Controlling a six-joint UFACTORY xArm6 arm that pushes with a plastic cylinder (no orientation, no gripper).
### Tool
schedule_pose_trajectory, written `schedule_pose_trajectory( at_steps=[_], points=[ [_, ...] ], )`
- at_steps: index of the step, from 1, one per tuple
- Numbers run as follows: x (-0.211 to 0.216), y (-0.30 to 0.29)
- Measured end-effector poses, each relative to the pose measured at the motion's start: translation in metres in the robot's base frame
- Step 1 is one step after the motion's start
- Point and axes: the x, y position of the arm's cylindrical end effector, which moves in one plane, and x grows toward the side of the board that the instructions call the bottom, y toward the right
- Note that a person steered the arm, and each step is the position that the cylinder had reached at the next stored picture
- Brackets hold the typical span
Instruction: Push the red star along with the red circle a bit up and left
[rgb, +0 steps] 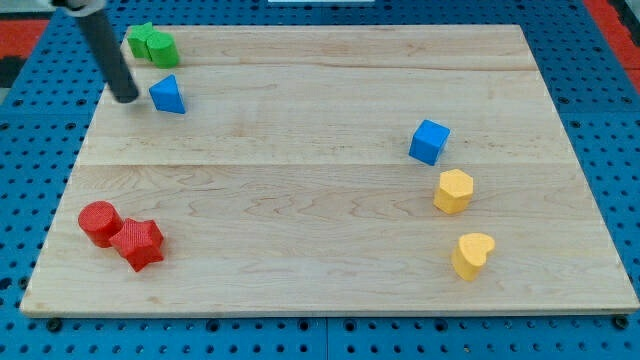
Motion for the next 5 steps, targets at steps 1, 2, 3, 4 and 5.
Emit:
schedule_pose_trajectory(
  at_steps=[1,2,3,4,5],
  points=[
    [0.009,0.124],
    [0.018,0.216],
    [0.019,0.286],
    [0.019,0.32],
    [0.088,0.286]
  ],
)
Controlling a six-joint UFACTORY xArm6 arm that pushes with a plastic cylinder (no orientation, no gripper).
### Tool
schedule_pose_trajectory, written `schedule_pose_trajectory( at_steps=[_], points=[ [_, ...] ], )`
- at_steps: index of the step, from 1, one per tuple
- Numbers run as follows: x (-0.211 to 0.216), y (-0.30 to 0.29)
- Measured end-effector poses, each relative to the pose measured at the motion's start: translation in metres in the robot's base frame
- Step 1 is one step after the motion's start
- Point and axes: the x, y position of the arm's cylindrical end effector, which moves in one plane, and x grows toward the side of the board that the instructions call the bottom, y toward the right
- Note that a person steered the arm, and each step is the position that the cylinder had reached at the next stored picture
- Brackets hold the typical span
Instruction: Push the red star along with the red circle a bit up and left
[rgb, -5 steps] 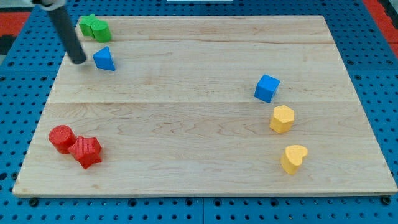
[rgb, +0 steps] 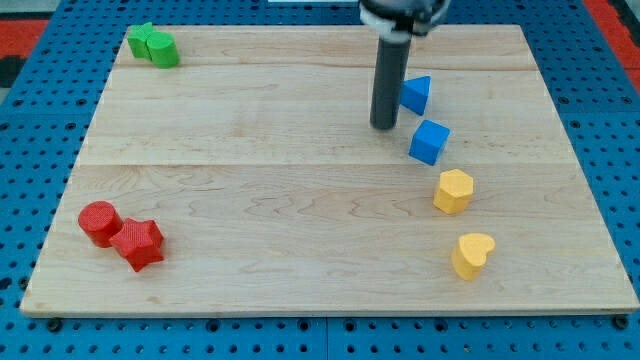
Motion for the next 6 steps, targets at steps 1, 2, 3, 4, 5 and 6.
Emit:
schedule_pose_trajectory(
  at_steps=[1,2,3,4,5,6],
  points=[
    [0.124,-0.015],
    [0.163,-0.123],
    [0.164,-0.218],
    [0.134,-0.255],
    [0.122,-0.257],
    [0.134,-0.288]
  ],
)
